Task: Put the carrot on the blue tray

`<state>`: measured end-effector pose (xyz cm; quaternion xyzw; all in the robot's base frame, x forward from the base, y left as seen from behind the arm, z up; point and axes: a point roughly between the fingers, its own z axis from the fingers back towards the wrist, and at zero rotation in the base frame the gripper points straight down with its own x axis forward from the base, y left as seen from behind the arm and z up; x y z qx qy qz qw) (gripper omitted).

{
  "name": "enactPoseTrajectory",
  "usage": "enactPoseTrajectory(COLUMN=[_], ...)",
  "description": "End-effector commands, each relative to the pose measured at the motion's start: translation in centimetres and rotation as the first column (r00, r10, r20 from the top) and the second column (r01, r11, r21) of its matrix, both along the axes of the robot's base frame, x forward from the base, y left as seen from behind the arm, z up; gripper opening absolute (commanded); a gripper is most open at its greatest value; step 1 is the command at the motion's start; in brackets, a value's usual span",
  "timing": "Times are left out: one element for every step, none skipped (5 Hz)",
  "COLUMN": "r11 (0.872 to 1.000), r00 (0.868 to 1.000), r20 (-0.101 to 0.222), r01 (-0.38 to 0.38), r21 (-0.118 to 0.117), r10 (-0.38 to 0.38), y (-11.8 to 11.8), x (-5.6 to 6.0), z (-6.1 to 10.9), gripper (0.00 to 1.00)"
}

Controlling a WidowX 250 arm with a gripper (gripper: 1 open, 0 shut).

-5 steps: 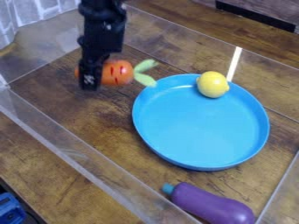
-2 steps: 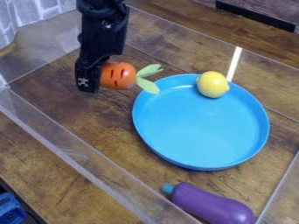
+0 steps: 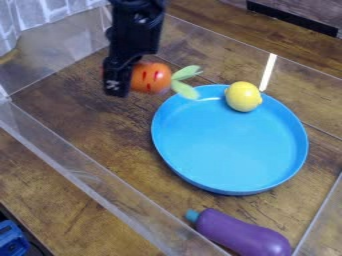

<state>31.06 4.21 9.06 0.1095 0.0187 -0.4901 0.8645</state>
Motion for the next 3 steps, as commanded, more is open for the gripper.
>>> enactPoseTrajectory(r11=[0.999,1.0,1.0], r00=[0.998,0.998,0.998], r20=[0.061,0.061,0.061], r01=[0.025,0.011,-0.008], r21=[0.02,0.024,0.026], r10=[-0.026,-0.013,0.007], y=[-1.0,-0.6,0.0], x=[2.0,2.5,3.1], z=[1.8,1.6,1.1], gripper=[0.0,0.0,0.0])
